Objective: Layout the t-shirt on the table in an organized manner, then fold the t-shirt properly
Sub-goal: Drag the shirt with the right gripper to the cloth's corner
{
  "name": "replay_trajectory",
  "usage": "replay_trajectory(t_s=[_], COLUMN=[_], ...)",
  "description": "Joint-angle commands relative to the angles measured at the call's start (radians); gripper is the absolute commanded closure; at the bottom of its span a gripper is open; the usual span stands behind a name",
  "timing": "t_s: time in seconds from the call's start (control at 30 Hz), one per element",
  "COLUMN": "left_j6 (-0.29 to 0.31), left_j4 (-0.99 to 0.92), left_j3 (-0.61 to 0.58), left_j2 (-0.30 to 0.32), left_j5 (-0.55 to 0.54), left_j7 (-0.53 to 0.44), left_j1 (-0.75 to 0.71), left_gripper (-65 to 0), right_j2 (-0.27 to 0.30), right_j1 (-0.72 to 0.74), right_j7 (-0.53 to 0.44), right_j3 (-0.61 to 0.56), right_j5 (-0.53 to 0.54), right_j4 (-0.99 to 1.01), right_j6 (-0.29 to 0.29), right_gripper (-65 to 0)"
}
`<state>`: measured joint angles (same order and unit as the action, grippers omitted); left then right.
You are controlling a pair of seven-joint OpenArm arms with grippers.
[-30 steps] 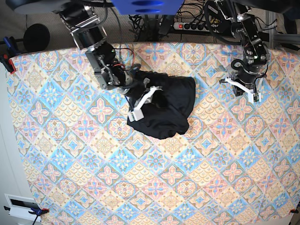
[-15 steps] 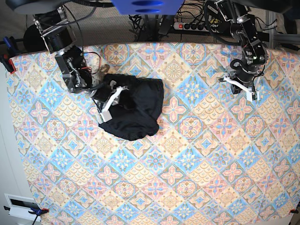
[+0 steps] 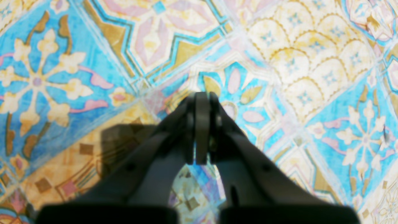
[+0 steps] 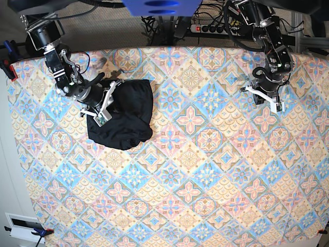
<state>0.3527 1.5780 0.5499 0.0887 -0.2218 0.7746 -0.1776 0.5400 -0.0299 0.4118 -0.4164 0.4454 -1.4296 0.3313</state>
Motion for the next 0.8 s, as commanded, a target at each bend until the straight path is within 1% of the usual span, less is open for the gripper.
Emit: replay_trajectory(t_s=[0.0,0.1,0.17,0.3,0.4,0.47,0.57,0.77], left_j6=[0.006,0.007,0.009,0.01,0.01,0.01,0.012,0.012], left_j4=[0.012,0.012,0.011,0.011,0.011,0.011,0.009,0.009], left_j3=[0.002,-0.001,-0.003,-0.003,-0.003,-0.004,-0.006,-0.006], left_j2=[0.012,0.012,0.012,0.012,0.013,0.029,0.033,0.05], left_j5=[-0.004,-0.004,-0.004,-0.004,-0.004,-0.012,-0.014,-0.015], left_j7=[-0.008,-0.008,-0.008,-0.008,-0.008,-0.008,-0.008,-0.008], left_j1=[0.005,0.005,0.005,0.005,0.005,0.005,0.005,0.003], left_gripper=[0.0,0.0,0.0,0.0,0.0,0.0,0.0,0.0], right_j2=[0.044,0.062,0.094,0.134,0.174,0.2,0.222,0.236], right_j1=[-0.041,-0.046,-0.048,-0.049,-0.048,-0.048,-0.048,-0.123], right_j7=[0.272,0.269,0.269,0.267,0.241,0.224,0.206,0.149], right_j3=[-0.008,-0.008,0.004,0.05,0.066,0.066,0.081,0.212], right_j5=[-0.162,-0.205,-0.207,-0.208,-0.208,-0.208,-0.208,-0.208], right_j4=[0.04,0.043,0.045,0.097,0.131,0.154,0.194,0.249], right_j6=[-0.042,-0.041,-0.041,-0.041,-0.041,-0.041,-0.041,-0.039], right_gripper=[0.0,0.0,0.0,0.0,0.0,0.0,0.0,0.0])
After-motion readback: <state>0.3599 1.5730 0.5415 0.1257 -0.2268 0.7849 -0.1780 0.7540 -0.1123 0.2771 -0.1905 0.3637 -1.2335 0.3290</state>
